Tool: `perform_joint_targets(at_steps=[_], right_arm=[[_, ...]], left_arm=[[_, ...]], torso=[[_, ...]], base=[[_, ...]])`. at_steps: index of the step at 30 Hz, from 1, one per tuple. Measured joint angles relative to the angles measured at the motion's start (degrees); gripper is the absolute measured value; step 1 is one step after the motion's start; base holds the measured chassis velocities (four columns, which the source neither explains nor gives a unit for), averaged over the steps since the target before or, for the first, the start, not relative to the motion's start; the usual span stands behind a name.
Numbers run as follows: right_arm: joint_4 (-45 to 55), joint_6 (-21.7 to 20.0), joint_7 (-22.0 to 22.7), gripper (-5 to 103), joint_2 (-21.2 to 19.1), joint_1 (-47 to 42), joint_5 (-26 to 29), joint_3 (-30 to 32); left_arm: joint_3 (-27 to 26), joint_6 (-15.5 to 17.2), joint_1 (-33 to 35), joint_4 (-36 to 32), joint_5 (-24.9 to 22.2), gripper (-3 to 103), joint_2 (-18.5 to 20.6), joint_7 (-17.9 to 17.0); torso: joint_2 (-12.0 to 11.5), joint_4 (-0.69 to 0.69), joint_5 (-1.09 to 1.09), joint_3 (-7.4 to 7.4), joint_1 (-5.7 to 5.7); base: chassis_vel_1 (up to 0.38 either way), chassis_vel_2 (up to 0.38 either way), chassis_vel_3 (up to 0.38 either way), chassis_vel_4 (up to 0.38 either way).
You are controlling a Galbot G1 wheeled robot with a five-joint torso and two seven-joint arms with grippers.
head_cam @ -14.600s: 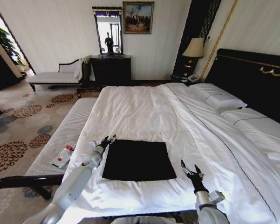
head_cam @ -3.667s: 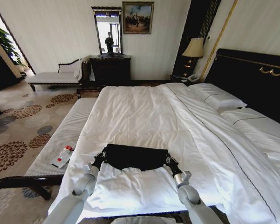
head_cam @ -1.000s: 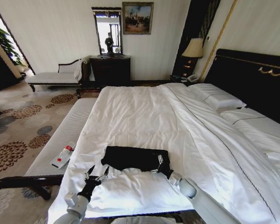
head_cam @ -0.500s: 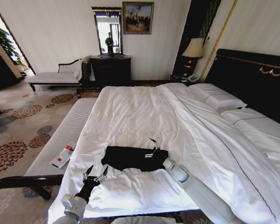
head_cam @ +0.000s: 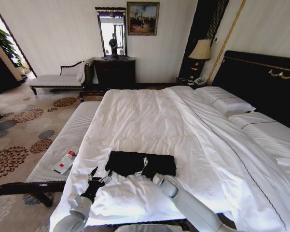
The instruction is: Fold the clothes on the bed.
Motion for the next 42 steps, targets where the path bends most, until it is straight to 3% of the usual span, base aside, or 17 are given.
perform_joint_targets(at_steps=[3, 8, 17, 22, 29, 42], right_arm=[[2.85, -0.85, 0.68, 100, -1.37, -1.16, 2.62, 1.67], [9.77, -4.59, 4.32, 100, -4.85, -2.92, 12.13, 4.95], [12.52, -5.39, 6.04, 100, -5.03, -8.89, 15.43, 12.20], [13.62, -5.34, 6.02, 100, -4.76, -12.39, 15.42, 15.74], [15.12, -4.58, 5.93, 100, -3.99, -17.00, 15.37, 20.24], [19.39, -3.33, 5.74, 100, -2.24, -24.45, 16.80, 29.53]], left_arm=[[1.11, 0.96, -2.84, 0.96, -1.46, 100, 0.82, -0.45], [3.77, 2.19, -9.14, 3.81, -6.33, 100, 1.82, -0.40], [7.26, 1.09, -13.04, 12.82, -6.45, 100, 0.63, 2.15], [7.14, 0.17, -12.78, 15.70, -4.87, 100, 0.39, 3.21], [4.96, 1.33, -11.91, 20.94, -1.43, 100, 0.63, 3.29], [-0.02, -3.43, -4.58, 13.42, -0.77, 100, -0.59, 4.13]], torso=[[0.00, 0.00, 0.03, 0.00, 0.00], [0.00, 0.01, 0.02, 0.00, 0.00], [0.00, 0.00, 0.02, 0.00, 0.00], [0.00, 0.00, 0.02, -0.01, 0.00], [0.00, 0.01, 0.01, -0.01, 0.00], [0.00, 0.00, 0.02, -0.01, 0.00]], base=[[0.000, 0.000, 0.000, 0.000], [0.000, 0.000, 0.000, 0.000], [0.000, 0.000, 0.000, 0.000], [0.000, 0.000, 0.000, 0.000], [0.000, 0.000, 0.000, 0.000], [0.000, 0.000, 0.000, 0.000]])
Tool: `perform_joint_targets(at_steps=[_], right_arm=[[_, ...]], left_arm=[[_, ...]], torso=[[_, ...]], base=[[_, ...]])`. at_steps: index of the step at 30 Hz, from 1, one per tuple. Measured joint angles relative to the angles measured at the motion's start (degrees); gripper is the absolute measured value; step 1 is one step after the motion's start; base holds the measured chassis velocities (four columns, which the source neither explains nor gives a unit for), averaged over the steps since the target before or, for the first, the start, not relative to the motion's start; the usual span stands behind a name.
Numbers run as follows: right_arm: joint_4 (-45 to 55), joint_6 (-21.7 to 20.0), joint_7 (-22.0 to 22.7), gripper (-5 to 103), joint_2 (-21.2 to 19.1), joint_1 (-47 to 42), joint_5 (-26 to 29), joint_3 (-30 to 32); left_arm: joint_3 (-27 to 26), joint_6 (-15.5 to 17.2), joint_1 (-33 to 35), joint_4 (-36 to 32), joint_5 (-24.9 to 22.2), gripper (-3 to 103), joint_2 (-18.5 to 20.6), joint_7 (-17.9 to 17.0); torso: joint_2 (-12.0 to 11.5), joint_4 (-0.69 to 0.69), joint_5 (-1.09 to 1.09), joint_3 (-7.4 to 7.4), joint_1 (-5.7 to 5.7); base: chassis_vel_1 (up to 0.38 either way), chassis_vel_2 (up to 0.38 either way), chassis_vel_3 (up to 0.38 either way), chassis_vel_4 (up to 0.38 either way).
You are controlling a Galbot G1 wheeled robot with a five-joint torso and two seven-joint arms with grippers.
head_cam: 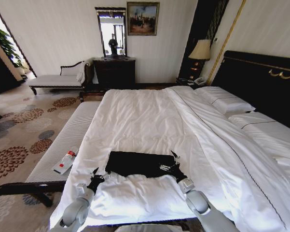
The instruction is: Fold the clothes on the bed.
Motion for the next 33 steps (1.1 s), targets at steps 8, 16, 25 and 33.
perform_joint_targets(at_steps=[8, 16, 25, 33], right_arm=[[6.63, -8.92, 0.46, 100, 2.86, -7.77, 18.66, 7.15], [15.34, -30.13, -0.21, 100, 3.05, -13.82, 46.92, 14.01], [11.00, -39.97, -0.82, 100, 3.01, -8.51, 68.52, 20.23], [4.17, -45.88, -4.07, 100, 0.50, -4.23, 67.44, 17.05]], left_arm=[[-7.35, -7.09, 12.80, -6.59, 4.78, 100, -1.90, 1.91], [-12.51, -11.11, 21.91, -14.00, 6.16, 100, -3.99, 2.75], [-13.99, -11.58, 25.73, -20.31, 6.48, 100, -5.17, 2.90], [-14.05, -11.57, 25.85, -20.57, 6.39, 100, -5.28, 2.88]], torso=[[0.01, 0.02, 0.00, -0.01, -0.01], [0.01, 0.02, -0.02, -0.01, -0.01], [0.00, 0.04, 0.02, 0.00, -0.01], [0.01, 0.00, 0.00, 0.00, -0.01]], base=[[0.000, 0.000, 0.000, 0.000], [0.000, 0.000, 0.000, 0.000], [0.000, 0.000, 0.000, 0.000], [0.000, 0.000, 0.000, 0.000]])
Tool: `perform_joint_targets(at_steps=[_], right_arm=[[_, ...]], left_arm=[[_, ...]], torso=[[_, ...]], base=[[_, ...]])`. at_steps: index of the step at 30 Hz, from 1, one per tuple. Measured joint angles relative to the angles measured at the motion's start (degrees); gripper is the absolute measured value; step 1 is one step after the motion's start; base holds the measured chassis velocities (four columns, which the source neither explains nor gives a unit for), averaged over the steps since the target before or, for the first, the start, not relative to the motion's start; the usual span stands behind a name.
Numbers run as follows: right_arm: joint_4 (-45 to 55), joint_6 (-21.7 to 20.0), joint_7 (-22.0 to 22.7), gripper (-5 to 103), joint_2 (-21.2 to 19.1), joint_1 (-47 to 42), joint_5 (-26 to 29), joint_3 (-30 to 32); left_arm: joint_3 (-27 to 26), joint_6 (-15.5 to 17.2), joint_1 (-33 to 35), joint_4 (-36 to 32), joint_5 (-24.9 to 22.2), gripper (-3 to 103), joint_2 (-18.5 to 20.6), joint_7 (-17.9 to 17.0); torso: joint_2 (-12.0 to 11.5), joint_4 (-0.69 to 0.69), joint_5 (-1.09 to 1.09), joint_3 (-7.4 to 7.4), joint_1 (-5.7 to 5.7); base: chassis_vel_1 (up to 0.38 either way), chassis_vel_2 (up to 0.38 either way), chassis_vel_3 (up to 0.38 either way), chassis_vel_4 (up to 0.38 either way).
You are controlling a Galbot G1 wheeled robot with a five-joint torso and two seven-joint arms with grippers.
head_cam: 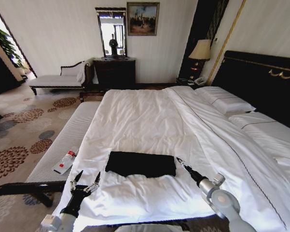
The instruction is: Fold the clothes on the bed.
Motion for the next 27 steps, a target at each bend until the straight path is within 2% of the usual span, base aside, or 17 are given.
perform_joint_targets(at_steps=[8, 12, 18, 27], right_arm=[[-8.38, -6.63, -6.77, 100, -4.61, 6.08, 0.21, -4.08], [-10.56, -7.99, -8.70, 100, -5.29, 8.47, -0.35, -6.55], [-15.41, -8.34, -9.82, 100, -4.90, 13.84, -1.83, -11.07], [-16.28, -8.73, -10.09, 100, -3.49, 16.92, -2.93, -14.44]], left_arm=[[0.09, 0.10, -0.15, 0.12, -0.07, 100, 0.04, -0.01], [0.10, 0.13, -0.18, 0.18, -0.09, 100, 0.05, -0.01], [0.13, 0.16, -0.23, 0.23, -0.12, 100, 0.06, -0.02], [0.16, 0.20, -0.26, 0.28, -0.12, 100, 0.09, -0.03]], torso=[[-0.01, 0.01, 0.01, 0.01, 0.02], [-0.01, 0.01, -0.01, 0.01, 0.01], [-0.01, 0.01, 0.00, 0.01, 0.01], [-0.01, 0.02, -0.01, 0.00, 0.01]], base=[[0.000, 0.000, 0.000, 0.000], [0.000, 0.000, 0.000, 0.000], [0.000, 0.000, 0.000, 0.000], [0.000, 0.000, 0.000, 0.000]])
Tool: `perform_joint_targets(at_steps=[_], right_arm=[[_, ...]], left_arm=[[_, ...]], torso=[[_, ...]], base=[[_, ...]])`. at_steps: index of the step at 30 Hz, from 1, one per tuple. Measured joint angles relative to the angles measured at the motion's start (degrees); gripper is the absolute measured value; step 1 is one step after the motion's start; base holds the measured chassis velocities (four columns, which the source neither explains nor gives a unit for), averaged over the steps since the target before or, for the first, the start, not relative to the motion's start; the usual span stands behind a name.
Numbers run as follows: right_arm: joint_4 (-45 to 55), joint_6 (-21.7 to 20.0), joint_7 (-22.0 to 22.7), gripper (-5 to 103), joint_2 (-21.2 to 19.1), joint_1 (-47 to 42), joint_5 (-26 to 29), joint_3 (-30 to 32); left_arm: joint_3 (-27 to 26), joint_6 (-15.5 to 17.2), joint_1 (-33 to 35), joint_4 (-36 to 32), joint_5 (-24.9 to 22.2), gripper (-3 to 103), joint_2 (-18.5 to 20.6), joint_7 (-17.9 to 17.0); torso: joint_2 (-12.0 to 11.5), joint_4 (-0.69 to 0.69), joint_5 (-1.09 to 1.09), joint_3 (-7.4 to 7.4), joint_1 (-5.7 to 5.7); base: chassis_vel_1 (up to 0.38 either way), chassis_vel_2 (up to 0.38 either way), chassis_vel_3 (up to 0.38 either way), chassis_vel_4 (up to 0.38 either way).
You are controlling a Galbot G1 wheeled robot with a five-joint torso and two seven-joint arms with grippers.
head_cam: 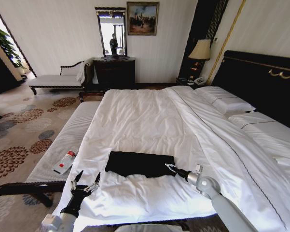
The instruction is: Fold the clothes on the bed.
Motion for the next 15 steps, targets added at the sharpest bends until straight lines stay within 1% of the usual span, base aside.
perform_joint_targets(at_steps=[2, 3, 5, 7, 9, 10, 11, 13, 14, 15], right_arm=[[0.09, -0.04, 0.01, 100, 0.42, 0.26, -0.80, -0.95], [0.17, -0.04, 0.04, 103, 0.65, 0.28, -1.19, -1.37], [0.41, -0.04, 0.12, 95, 0.86, 0.07, -1.58, -1.74], [0.62, -0.02, 0.14, 95, 0.97, -0.18, -1.85, -1.89], [0.93, 0.22, 0.14, 85, 1.16, -0.69, -2.54, -2.15], [0.93, 0.22, 0.14, 85, 1.16, -0.69, -2.54, -2.15], [1.04, 0.37, 0.15, 79, 1.21, -0.89, -2.85, -2.19], [1.24, 0.59, 0.20, 79, 1.23, -1.26, -3.18, -2.19], [1.33, 0.73, 0.24, 68, 1.23, -1.42, -3.41, -2.20], [1.40, 0.82, 0.28, 63, 1.22, -1.51, -3.60, -2.19]], left_arm=[[0.01, 0.01, -0.01, 0.01, 0.00, 100, 0.00, 0.00], [0.02, 0.02, -0.01, 0.02, 0.00, 100, 0.00, -0.01], [0.02, 0.03, -0.01, 0.03, -0.01, 100, 0.00, 0.00], [0.02, 0.04, -0.01, 0.04, -0.01, 100, 0.00, -0.01], [0.02, 0.05, 0.00, 0.05, -0.01, 100, 0.00, -0.01], [0.02, 0.05, 0.00, 0.05, -0.01, 100, 0.00, -0.01], [0.02, 0.05, 0.00, 0.05, -0.01, 100, 0.00, -0.02], [0.02, 0.06, 0.00, 0.05, -0.01, 100, 0.00, -0.02], [0.02, 0.06, 0.00, 0.05, -0.01, 100, 0.00, -0.02], [0.02, 0.06, 0.00, 0.05, -0.01, 100, 0.01, -0.02]], torso=[[0.00, -0.01, 0.00, 0.00, 0.00], [0.00, -0.01, 0.00, 0.00, 0.00], [0.00, -0.01, 0.00, 0.00, 0.00], [0.00, -0.01, -0.01, 0.00, 0.00], [0.00, -0.01, 0.00, 0.00, 0.00], [0.00, -0.01, 0.00, 0.00, 0.00], [0.00, -0.01, 0.00, 0.00, 0.00], [0.00, -0.01, 0.00, 0.00, 0.00], [0.00, -0.01, 0.00, 0.00, 0.00], [0.00, -0.01, 0.01, 0.00, 0.00]], base=[[0.000, 0.000, 0.000, 0.000], [0.000, 0.000, 0.000, 0.000], [0.000, 0.000, 0.000, 0.000], [0.000, 0.000, 0.000, 0.000], [0.000, 0.000, 0.000, 0.000], [0.000, 0.000, 0.000, 0.000], [0.000, 0.000, 0.000, 0.000], [0.000, 0.000, 0.000, 0.000], [0.000, 0.000, 0.000, 0.000], [0.000, 0.000, 0.000, 0.000]])
